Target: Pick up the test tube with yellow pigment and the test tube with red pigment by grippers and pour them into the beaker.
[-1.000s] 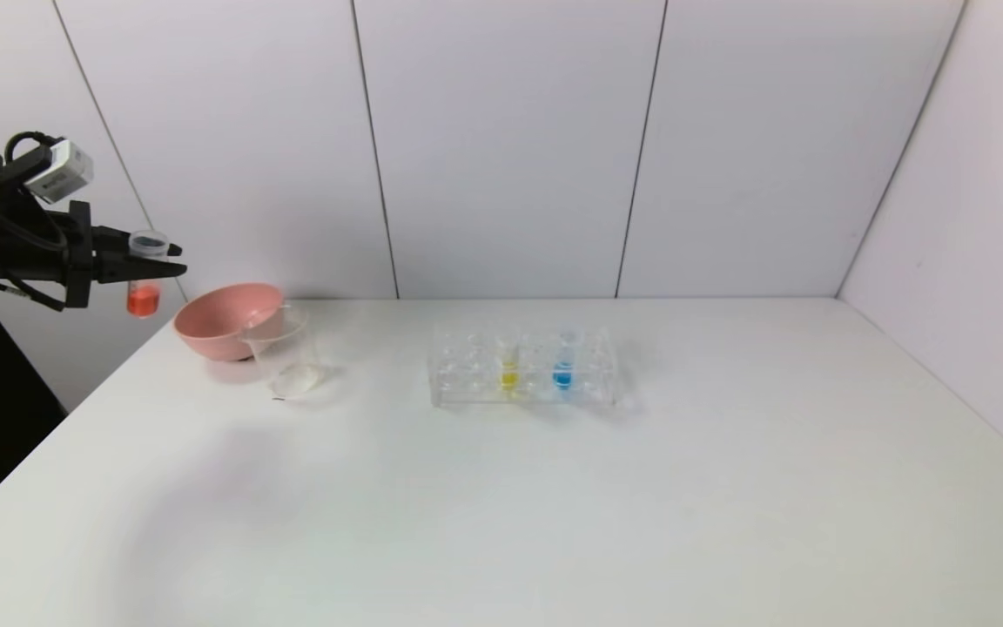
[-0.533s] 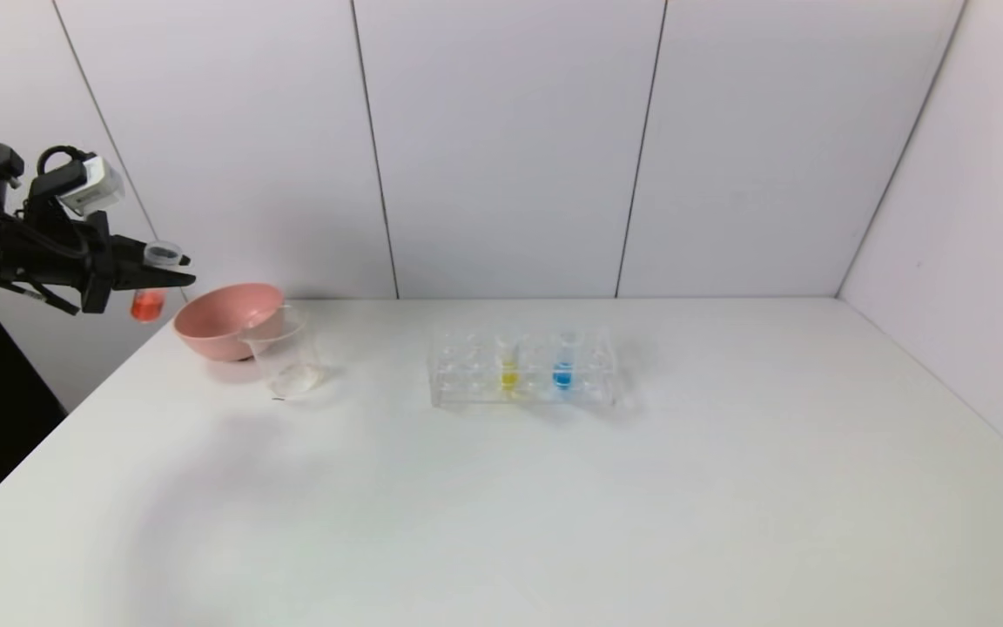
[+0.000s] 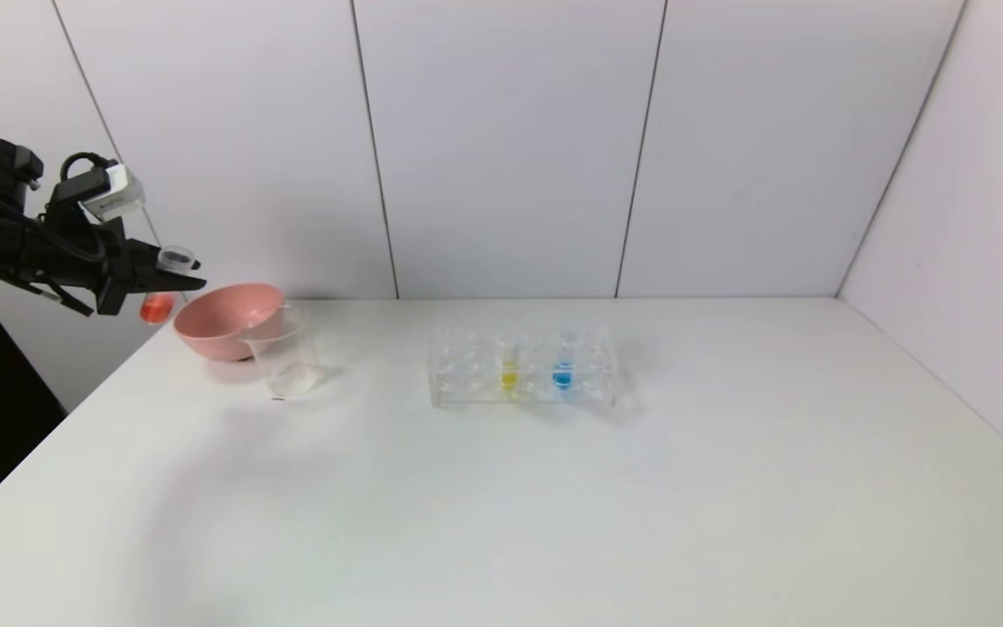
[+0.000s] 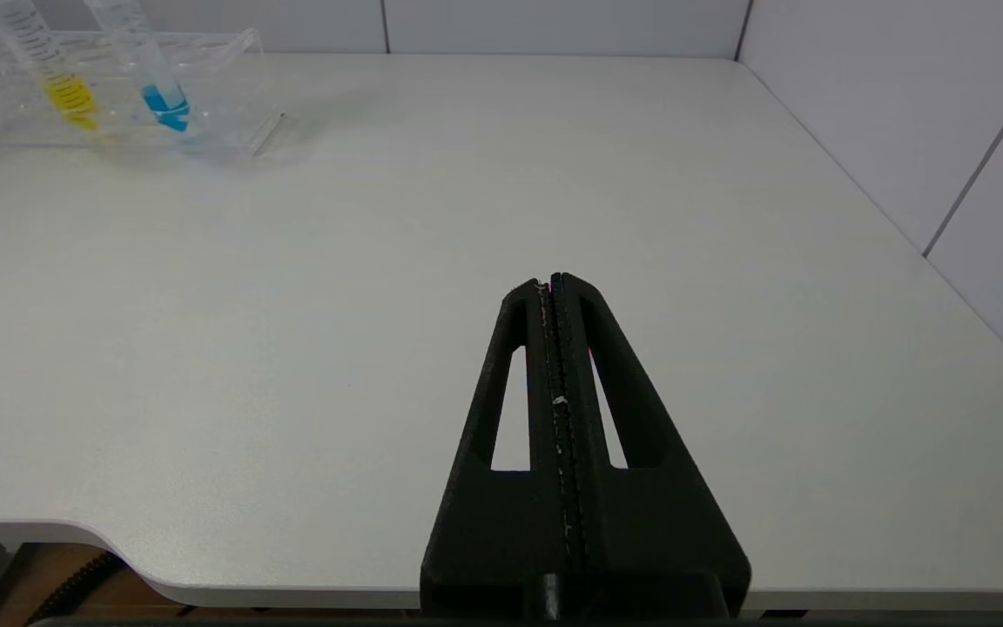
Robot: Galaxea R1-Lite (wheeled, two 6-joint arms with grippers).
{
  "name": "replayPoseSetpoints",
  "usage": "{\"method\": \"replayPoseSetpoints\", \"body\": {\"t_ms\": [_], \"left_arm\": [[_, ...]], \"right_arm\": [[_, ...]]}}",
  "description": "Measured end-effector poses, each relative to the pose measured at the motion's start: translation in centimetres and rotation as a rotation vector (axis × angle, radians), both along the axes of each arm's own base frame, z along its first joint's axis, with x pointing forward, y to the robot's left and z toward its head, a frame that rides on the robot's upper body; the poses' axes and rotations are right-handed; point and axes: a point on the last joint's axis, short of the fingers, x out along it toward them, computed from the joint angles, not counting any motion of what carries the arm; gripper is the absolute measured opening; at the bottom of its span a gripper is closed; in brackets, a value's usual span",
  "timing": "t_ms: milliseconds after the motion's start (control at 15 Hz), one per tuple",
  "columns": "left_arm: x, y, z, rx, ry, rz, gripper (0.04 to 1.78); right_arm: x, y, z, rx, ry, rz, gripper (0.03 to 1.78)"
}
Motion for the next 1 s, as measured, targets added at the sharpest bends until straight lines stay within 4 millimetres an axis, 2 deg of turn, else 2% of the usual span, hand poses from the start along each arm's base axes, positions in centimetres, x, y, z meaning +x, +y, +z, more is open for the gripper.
{"method": "replayPoseSetpoints", "body": {"t_ms": [267, 1000], "left_arm": [[0.32, 0.00, -0.11, 0.085, 0.017, 0.072, 0.48], [0.77, -0.63, -0.06, 0.148, 0.023, 0.115, 0.48]], "right_arm": [[0.00, 0.00, 0.00, 0.000, 0.000, 0.000, 0.11], [0.00, 0.00, -0.01, 0.000, 0.000, 0.000, 0.11]]}}
